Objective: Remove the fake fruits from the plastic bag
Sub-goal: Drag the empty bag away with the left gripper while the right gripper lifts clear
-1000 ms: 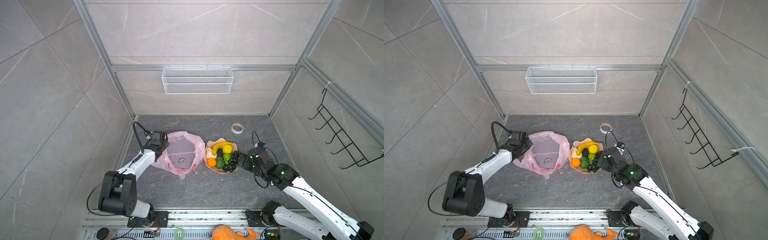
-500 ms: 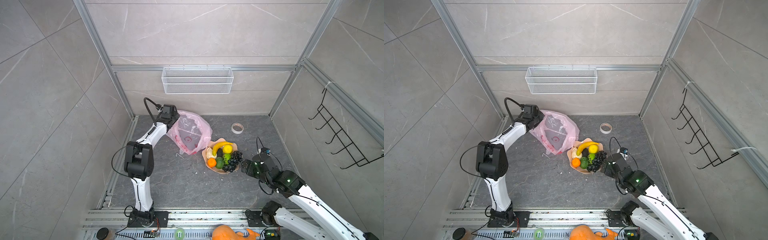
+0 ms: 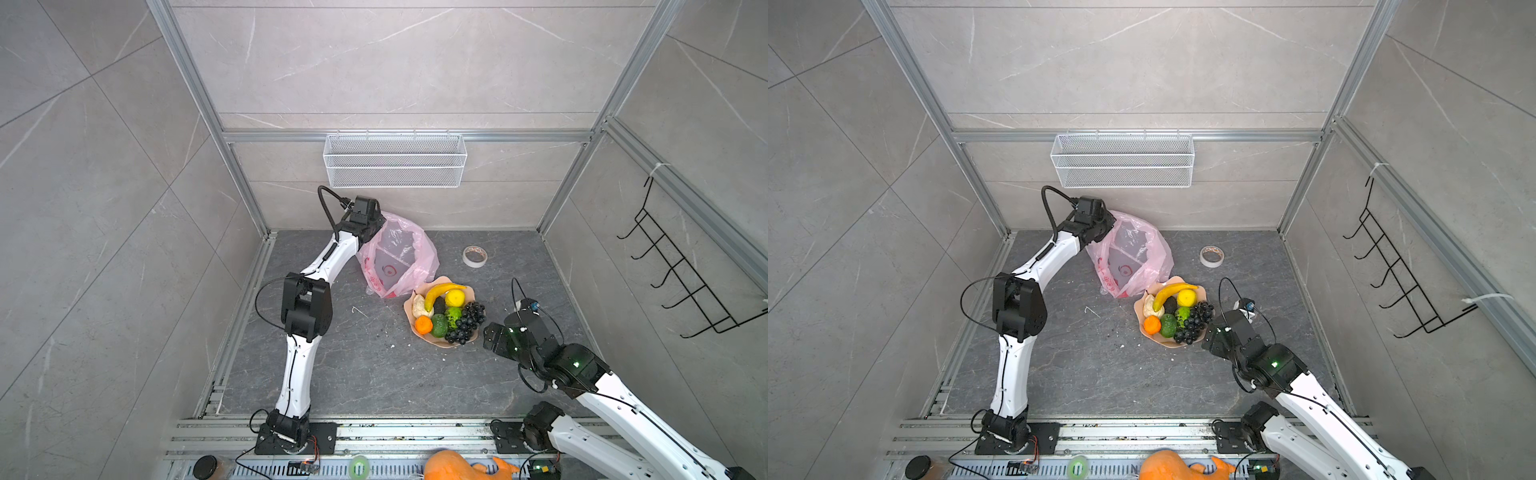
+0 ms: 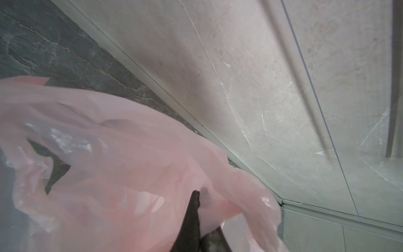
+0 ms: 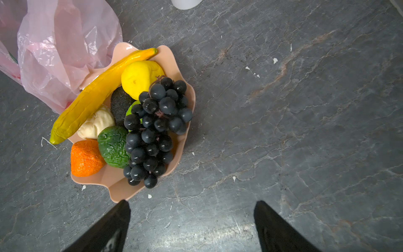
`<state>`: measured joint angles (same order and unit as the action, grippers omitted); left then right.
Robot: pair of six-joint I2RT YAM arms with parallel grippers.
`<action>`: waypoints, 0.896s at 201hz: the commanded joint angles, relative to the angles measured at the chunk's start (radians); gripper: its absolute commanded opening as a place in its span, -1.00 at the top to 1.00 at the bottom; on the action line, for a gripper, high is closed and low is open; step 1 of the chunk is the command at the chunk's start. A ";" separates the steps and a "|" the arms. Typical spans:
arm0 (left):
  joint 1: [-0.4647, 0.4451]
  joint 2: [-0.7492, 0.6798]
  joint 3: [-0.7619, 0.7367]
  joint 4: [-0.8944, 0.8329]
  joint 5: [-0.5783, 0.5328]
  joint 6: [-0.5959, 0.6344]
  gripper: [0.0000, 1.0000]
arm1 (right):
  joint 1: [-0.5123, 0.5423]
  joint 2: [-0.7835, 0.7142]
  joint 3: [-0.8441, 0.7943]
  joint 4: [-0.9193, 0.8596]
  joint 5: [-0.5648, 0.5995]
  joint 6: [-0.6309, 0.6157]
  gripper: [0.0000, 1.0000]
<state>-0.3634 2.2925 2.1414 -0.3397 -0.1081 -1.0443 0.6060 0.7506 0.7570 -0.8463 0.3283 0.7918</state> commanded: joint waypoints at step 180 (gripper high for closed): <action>0.090 0.028 -0.036 0.053 -0.003 -0.183 1.00 | -0.005 -0.013 -0.015 -0.035 0.038 -0.014 -0.83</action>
<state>-0.2127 2.2974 2.0281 -0.3149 -0.1276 -1.2041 0.6060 0.7193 0.7383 -0.8715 0.3458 0.7883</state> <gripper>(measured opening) 0.048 0.917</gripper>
